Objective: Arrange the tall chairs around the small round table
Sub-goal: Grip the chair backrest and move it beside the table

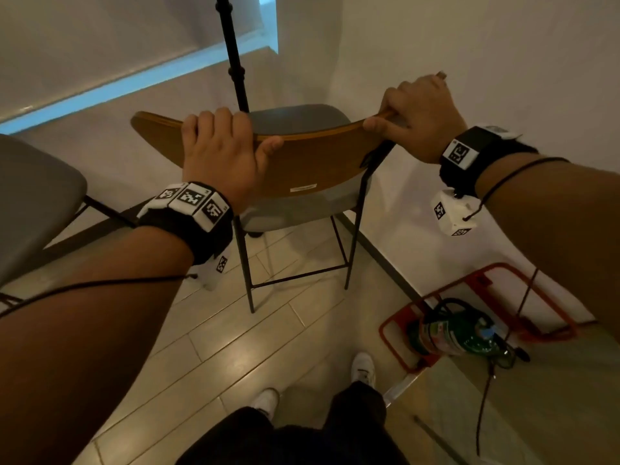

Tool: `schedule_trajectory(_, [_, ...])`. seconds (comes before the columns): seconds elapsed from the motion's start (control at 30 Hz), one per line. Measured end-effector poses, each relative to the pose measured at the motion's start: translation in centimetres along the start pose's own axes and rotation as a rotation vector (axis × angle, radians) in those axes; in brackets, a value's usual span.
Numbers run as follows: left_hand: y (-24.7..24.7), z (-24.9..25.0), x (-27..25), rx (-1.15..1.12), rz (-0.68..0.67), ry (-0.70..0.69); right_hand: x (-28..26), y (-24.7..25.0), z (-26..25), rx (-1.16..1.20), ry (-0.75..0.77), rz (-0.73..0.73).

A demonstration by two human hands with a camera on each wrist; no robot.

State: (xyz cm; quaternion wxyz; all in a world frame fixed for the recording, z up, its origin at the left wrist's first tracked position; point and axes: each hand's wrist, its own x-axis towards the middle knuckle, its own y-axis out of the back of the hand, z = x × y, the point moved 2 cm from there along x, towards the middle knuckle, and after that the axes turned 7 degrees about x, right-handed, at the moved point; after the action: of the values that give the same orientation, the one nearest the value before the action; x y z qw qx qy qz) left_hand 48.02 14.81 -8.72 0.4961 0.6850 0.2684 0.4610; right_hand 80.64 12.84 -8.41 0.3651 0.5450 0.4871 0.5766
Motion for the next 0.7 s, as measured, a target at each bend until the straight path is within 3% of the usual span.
schedule_trajectory(0.23, [-0.8, 5.3, 3.0, 0.083, -0.018, 0.137, 3.5, -0.6, 6.6, 0.043, 0.127, 0.003])
schedule_trajectory(0.43, [-1.2, 7.7, 4.5, 0.127, 0.002, 0.202, 5.6, -0.5, 9.0, 0.051, 0.21, -0.02])
schedule_trajectory(0.63, [-2.1, 9.6, 7.6, 0.12, -0.01, 0.242, 9.2, 1.0, 10.6, -0.144, 0.247, -0.189])
schedule_trajectory(0.7, [-2.6, 9.5, 8.3, 0.119, -0.011, 0.253, 10.3, 0.6, 11.3, -0.166, 0.245, -0.168])
